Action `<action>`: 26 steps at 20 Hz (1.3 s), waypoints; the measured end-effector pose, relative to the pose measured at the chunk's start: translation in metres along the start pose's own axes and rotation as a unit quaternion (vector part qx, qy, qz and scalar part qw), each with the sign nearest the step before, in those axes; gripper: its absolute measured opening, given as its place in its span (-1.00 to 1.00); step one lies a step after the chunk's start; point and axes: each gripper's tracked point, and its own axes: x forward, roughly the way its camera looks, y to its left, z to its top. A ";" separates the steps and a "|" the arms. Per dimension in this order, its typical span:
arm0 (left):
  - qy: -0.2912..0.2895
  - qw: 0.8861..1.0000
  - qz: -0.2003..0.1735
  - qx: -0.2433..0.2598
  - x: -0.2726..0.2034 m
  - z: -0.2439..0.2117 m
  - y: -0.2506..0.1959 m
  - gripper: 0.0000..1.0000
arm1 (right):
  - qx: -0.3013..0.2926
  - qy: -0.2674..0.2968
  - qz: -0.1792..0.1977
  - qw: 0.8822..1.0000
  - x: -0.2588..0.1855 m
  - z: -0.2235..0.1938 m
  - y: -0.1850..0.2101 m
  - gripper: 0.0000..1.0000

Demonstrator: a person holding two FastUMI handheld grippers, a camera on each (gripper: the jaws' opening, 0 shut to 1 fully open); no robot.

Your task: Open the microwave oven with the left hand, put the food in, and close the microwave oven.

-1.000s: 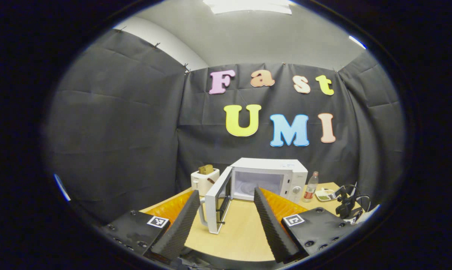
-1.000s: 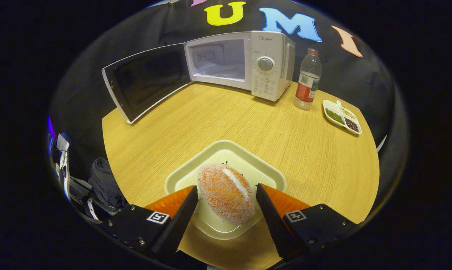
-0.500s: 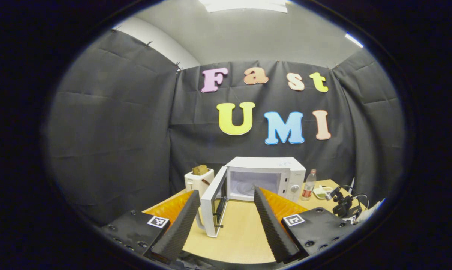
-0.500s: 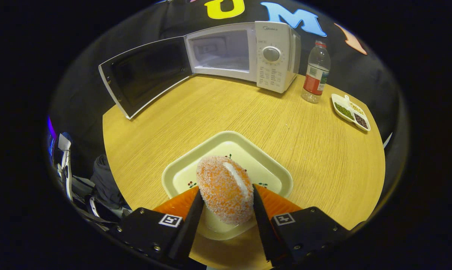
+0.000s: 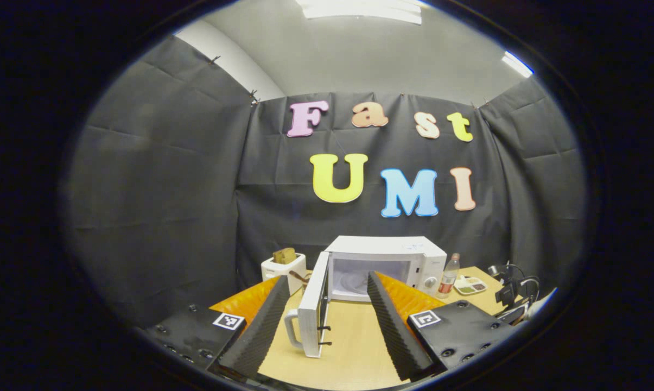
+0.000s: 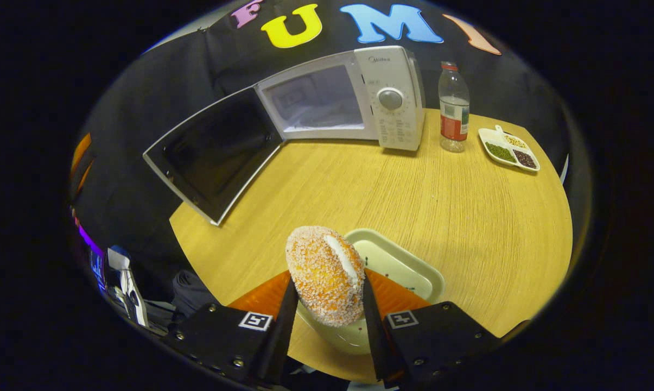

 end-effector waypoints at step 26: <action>0.044 0.998 0.041 0.017 0.033 -0.020 0.183 0.90 | 0.266 -0.260 -0.045 0.927 0.189 0.247 0.076 0.24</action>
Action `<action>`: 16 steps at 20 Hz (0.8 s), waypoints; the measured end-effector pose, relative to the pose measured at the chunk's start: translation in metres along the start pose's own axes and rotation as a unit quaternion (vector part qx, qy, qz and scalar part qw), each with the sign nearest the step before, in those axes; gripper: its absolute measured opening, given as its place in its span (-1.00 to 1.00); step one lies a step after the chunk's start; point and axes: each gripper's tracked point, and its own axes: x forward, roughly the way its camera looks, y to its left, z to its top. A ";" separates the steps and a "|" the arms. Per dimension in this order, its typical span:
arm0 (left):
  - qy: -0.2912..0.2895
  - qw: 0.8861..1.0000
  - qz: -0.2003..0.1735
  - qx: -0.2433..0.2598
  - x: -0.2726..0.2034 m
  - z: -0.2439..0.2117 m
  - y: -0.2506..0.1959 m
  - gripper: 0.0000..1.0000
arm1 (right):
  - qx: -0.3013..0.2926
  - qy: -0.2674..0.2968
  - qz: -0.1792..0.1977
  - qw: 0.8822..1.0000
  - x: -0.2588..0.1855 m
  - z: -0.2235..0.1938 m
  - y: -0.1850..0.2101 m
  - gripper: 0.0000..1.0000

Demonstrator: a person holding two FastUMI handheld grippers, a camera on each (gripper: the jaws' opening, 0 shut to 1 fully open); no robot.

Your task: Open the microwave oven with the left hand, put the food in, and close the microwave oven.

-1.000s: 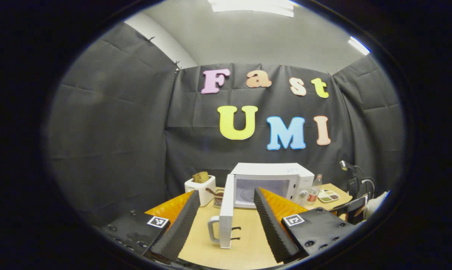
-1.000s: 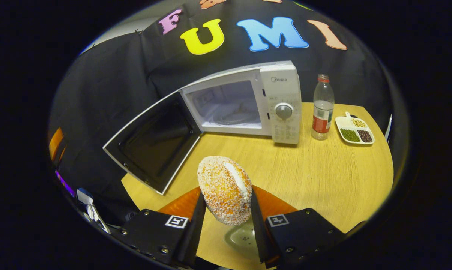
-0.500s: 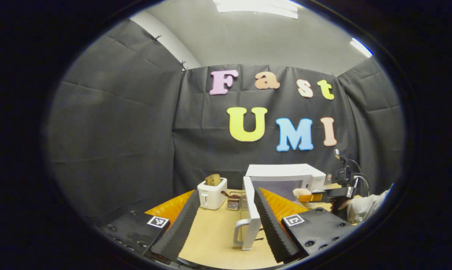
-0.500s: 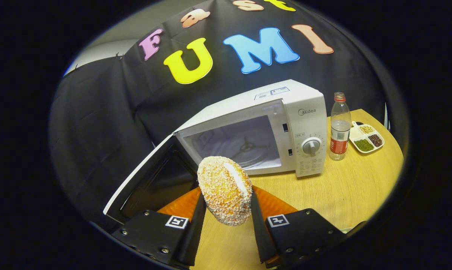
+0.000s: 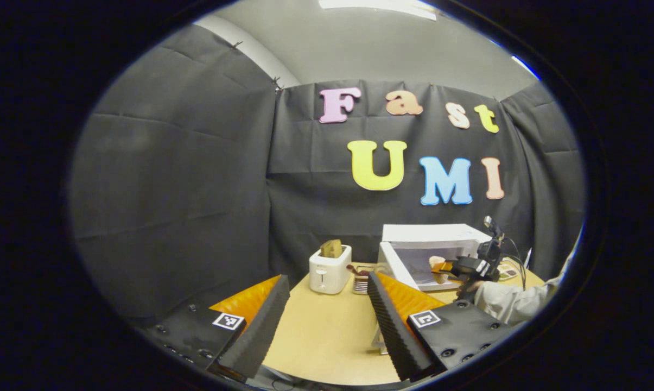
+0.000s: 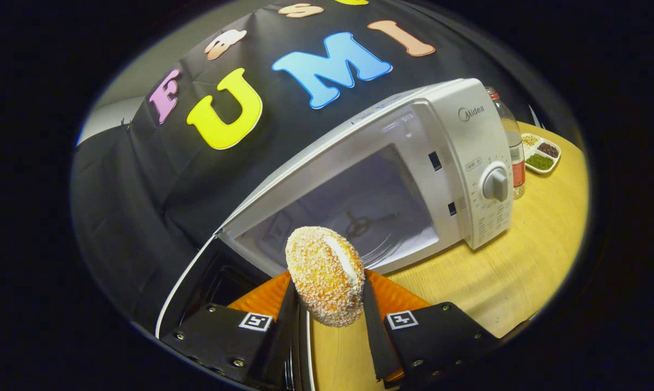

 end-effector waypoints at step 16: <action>0.056 0.998 0.036 -0.010 0.020 -0.042 0.040 0.90 | 0.159 -0.040 -0.091 0.982 0.117 0.000 -0.028 0.29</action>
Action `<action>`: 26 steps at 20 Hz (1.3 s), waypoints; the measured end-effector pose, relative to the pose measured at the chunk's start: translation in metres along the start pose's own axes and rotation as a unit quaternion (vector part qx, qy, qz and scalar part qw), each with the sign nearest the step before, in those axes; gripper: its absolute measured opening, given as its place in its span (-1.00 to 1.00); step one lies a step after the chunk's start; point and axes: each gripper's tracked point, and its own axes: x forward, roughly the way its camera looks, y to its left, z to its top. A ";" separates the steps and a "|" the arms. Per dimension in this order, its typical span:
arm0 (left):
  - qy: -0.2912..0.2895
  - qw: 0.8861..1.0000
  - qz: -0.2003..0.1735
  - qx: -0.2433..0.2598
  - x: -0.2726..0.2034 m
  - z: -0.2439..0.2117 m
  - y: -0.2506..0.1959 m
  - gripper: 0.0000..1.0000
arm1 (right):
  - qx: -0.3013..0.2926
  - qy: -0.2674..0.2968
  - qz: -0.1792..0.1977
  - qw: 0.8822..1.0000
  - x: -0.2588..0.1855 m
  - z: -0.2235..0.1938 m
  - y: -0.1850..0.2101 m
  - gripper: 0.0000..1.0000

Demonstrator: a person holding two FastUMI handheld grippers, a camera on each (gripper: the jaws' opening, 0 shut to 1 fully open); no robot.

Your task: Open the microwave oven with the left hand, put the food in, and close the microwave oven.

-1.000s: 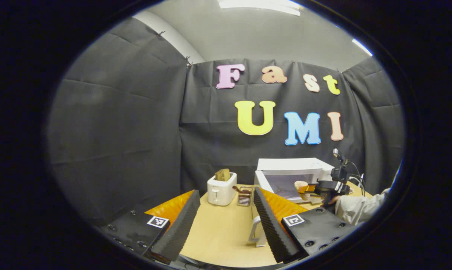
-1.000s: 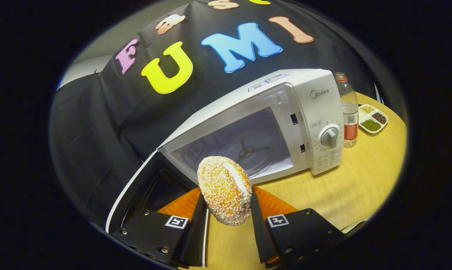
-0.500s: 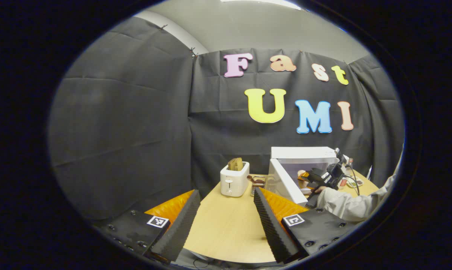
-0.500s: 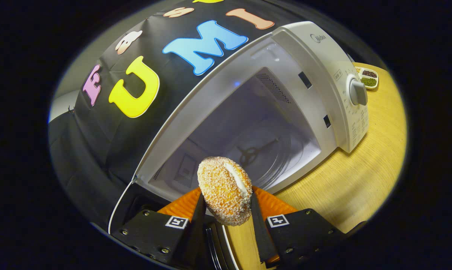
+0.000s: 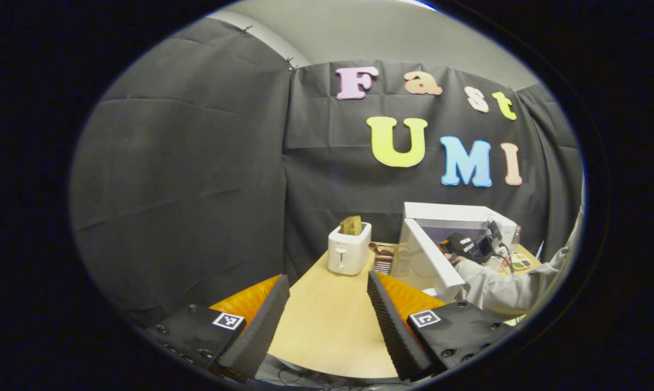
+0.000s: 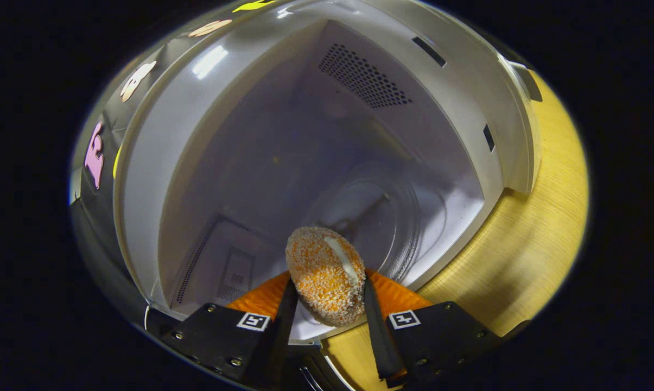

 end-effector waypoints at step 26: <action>-0.058 0.995 -0.056 -0.064 0.007 0.036 -0.064 0.89 | -0.312 -0.032 0.105 0.944 -0.209 0.084 0.011 0.94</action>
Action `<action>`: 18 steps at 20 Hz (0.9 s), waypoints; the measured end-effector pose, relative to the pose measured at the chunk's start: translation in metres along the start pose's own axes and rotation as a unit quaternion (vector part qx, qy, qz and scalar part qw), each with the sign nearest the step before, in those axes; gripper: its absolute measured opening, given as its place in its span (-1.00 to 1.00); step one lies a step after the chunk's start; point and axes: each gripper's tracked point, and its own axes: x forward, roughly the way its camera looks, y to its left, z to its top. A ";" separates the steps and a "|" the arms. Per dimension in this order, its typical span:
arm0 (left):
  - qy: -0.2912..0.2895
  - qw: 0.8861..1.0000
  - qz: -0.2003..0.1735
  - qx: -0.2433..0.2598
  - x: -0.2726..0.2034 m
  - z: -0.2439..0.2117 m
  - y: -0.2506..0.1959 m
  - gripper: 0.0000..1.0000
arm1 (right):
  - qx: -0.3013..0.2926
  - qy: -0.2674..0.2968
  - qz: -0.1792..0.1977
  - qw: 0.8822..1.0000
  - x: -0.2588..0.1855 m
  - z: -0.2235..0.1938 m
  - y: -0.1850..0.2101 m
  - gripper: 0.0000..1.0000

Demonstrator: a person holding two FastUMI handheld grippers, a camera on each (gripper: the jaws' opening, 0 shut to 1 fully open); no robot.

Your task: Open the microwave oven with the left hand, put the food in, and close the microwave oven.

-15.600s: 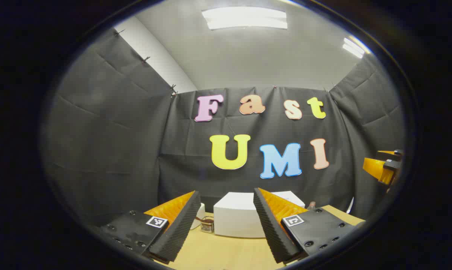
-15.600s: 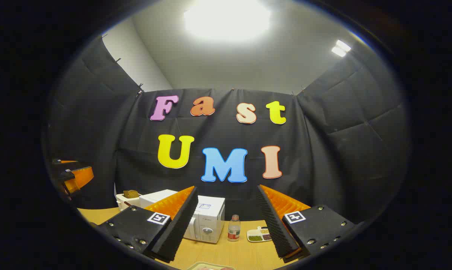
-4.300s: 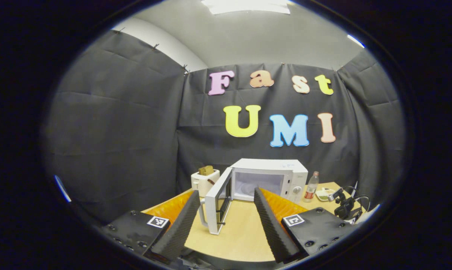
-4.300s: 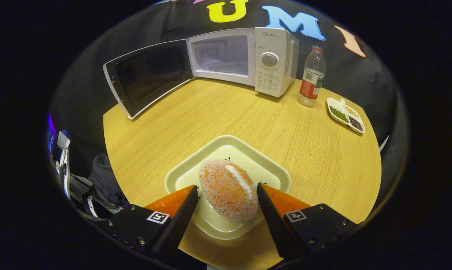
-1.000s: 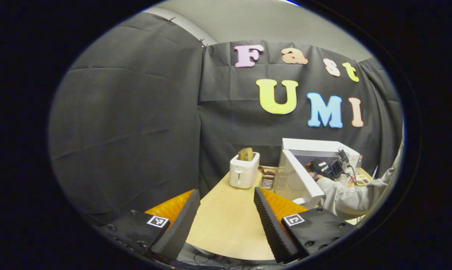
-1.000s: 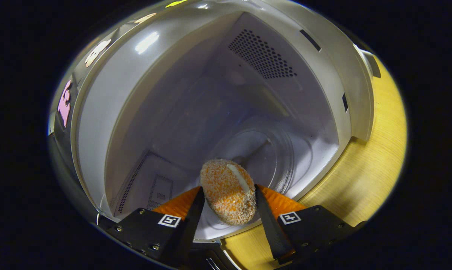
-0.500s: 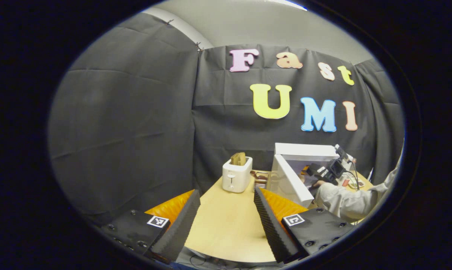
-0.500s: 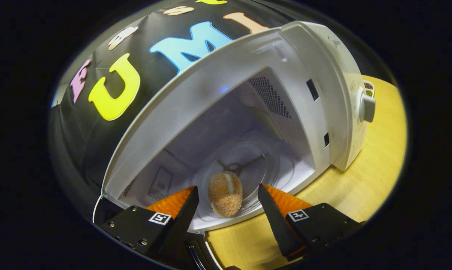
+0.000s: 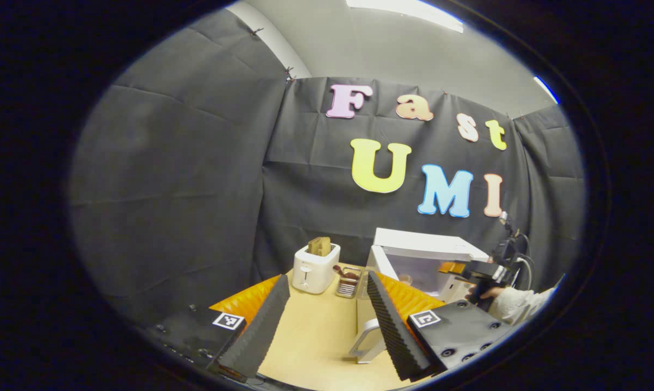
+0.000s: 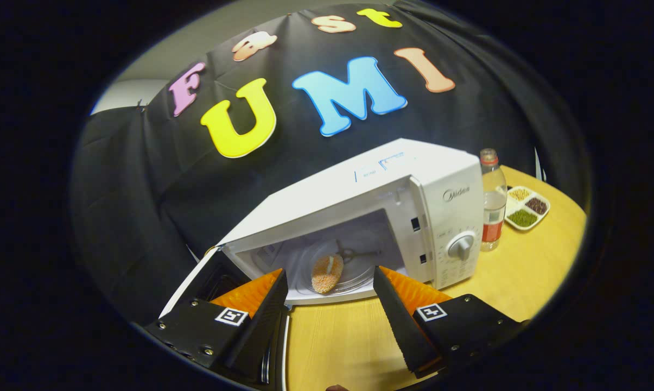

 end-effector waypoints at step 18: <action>-0.027 0.999 0.030 0.025 0.041 0.007 -0.013 0.87 | -0.185 -0.158 -0.009 0.970 -0.182 0.121 -0.077 0.95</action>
